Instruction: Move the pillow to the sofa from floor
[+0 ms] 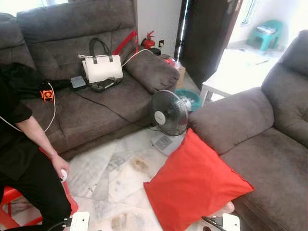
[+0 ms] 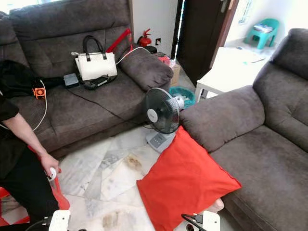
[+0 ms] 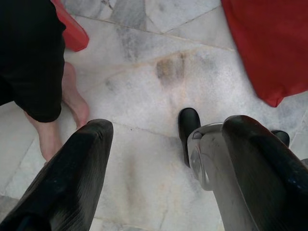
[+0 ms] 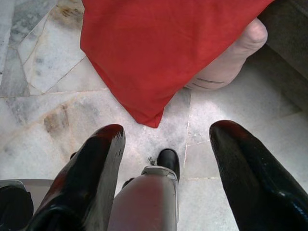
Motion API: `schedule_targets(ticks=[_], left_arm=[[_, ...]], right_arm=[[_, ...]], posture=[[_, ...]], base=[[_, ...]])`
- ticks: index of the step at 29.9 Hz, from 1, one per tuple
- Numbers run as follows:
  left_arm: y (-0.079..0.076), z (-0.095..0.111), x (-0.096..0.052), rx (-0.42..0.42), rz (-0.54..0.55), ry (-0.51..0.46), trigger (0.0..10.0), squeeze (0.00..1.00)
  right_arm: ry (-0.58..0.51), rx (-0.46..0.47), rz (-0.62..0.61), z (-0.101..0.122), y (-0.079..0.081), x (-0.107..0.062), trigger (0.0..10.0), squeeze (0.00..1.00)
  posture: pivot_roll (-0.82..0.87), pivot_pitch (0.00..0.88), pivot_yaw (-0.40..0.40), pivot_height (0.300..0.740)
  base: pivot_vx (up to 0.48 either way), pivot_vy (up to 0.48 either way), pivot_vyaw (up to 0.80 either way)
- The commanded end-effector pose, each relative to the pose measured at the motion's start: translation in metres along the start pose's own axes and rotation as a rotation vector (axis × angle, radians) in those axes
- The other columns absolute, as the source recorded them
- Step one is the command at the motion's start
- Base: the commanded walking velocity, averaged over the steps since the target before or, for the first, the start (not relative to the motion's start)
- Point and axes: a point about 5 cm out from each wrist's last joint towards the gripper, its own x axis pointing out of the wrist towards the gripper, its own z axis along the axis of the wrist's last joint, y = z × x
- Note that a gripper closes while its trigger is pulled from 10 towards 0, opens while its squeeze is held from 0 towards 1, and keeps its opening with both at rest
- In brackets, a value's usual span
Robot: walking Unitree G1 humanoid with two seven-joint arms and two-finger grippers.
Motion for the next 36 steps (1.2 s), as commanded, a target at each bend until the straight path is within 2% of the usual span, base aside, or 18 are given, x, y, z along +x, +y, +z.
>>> schedule_targets(ticks=[1, 36], left_arm=[[-0.0019, -0.0023, -0.0001, 0.016, -0.004, 0.014, 10.0, 0.00], [-0.0028, -0.0016, 0.0002, 0.026, -0.016, 0.014, 10.0, 0.00]], right_arm=[[-0.007, 0.006, -0.006, 0.0032, -0.0020, 0.0005, 10.0, 0.00], [-0.008, 0.007, -0.006, 0.0038, -0.0021, 0.0006, 10.0, 0.00]], posture=[[0.04, 0.000, -0.022, 0.740], [0.04, 0.000, -0.021, 0.740]], base=[[0.000, -0.285, 0.00], [0.000, -0.277, 0.00]])
